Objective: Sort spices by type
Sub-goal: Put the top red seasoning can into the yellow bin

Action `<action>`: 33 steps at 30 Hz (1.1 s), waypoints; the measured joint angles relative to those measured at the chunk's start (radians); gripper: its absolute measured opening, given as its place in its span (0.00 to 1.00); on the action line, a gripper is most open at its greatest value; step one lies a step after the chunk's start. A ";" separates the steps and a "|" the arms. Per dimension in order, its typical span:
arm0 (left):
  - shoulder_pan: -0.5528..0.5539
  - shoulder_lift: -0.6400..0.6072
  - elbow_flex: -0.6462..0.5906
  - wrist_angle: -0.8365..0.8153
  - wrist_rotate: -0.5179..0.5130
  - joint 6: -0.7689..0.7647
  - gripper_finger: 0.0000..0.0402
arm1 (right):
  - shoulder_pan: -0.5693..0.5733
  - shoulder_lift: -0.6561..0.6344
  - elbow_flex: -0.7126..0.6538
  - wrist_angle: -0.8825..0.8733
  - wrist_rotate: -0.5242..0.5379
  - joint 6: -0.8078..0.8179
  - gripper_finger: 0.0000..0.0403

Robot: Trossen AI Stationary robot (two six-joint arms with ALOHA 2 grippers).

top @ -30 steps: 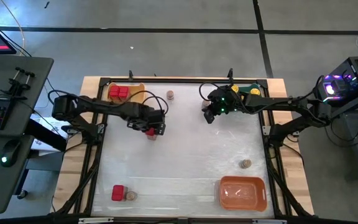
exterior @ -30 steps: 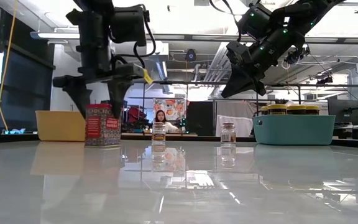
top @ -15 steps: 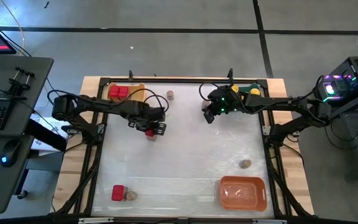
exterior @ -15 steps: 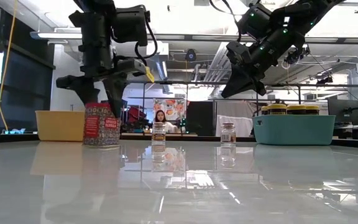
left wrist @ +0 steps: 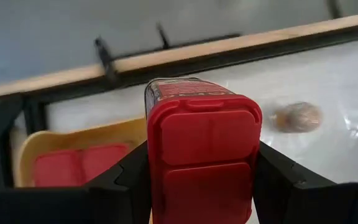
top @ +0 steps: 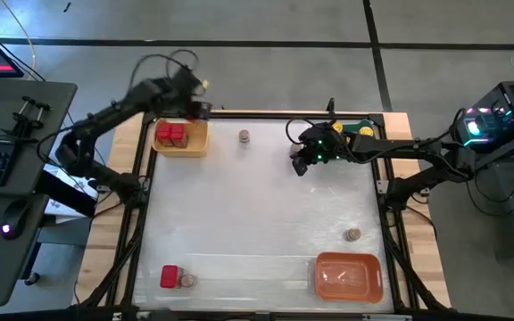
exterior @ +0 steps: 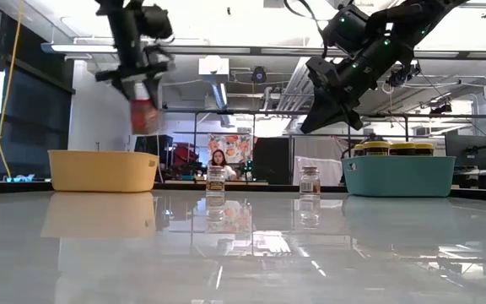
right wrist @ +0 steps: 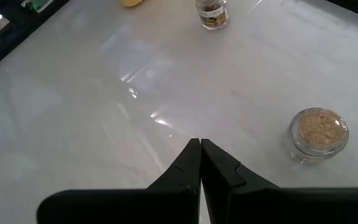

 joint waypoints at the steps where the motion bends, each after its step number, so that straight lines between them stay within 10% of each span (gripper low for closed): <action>1: 0.047 0.008 0.000 -0.016 0.036 0.021 0.43 | 0.000 0.000 0.000 0.000 0.004 0.006 0.00; 12: 0.147 0.052 -0.183 0.121 0.270 0.045 0.43 | 0.000 0.000 0.000 0.000 0.034 0.015 0.00; 33: 0.150 0.133 -0.199 0.055 0.138 0.108 0.45 | 0.000 0.000 0.000 0.000 0.034 -0.001 0.00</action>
